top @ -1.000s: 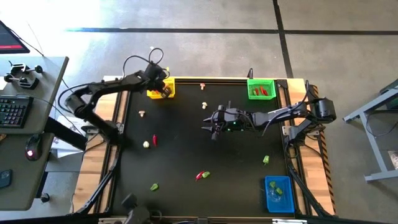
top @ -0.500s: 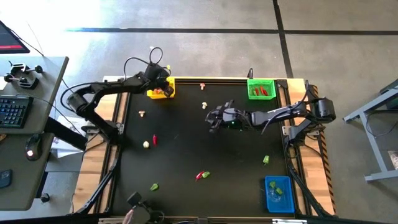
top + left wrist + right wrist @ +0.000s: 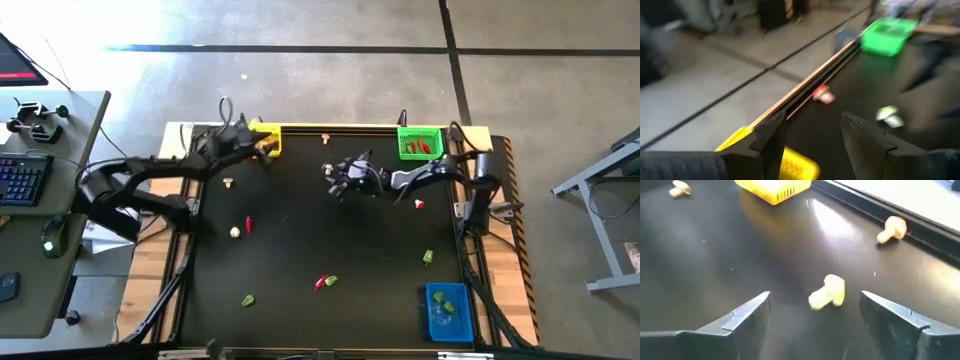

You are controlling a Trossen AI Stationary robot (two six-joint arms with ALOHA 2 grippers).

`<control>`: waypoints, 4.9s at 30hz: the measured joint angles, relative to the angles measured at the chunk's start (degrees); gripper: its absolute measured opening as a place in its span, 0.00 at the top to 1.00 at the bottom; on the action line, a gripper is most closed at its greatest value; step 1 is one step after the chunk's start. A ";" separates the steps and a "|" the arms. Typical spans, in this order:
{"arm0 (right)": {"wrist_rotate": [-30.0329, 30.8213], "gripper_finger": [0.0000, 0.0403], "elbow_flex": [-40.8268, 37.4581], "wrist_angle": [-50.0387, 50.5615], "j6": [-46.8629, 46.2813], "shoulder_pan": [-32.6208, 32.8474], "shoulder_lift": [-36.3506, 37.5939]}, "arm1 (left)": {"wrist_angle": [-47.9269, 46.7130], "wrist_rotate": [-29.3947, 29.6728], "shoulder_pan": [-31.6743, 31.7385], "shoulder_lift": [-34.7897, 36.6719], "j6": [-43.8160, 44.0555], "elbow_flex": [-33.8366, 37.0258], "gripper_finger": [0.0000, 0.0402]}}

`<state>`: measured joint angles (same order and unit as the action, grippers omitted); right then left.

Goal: Sort produce into baskets
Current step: Put the green mushroom into the yellow bin, then put the green bell pepper into the blue bin

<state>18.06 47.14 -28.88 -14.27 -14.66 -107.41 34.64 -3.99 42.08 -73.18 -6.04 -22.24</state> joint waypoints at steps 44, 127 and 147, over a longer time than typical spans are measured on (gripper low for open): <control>-11.58 0.99 51.39 10.98 5.58 -2.60 -26.06 | 18.51 -17.74 -4.74 29.02 5.33 21.44 0.56; -16.95 0.80 -4.53 7.22 -3.88 34.16 8.34 | 18.85 -23.93 -4.70 29.98 3.28 21.40 1.00; -22.69 0.59 0.02 2.90 -1.82 34.32 -3.29 | 18.81 -23.95 -4.81 29.98 3.85 21.40 1.00</control>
<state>-4.64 47.17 -25.98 -16.09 19.66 -110.70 53.45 -27.94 37.28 -43.20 -2.20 -0.84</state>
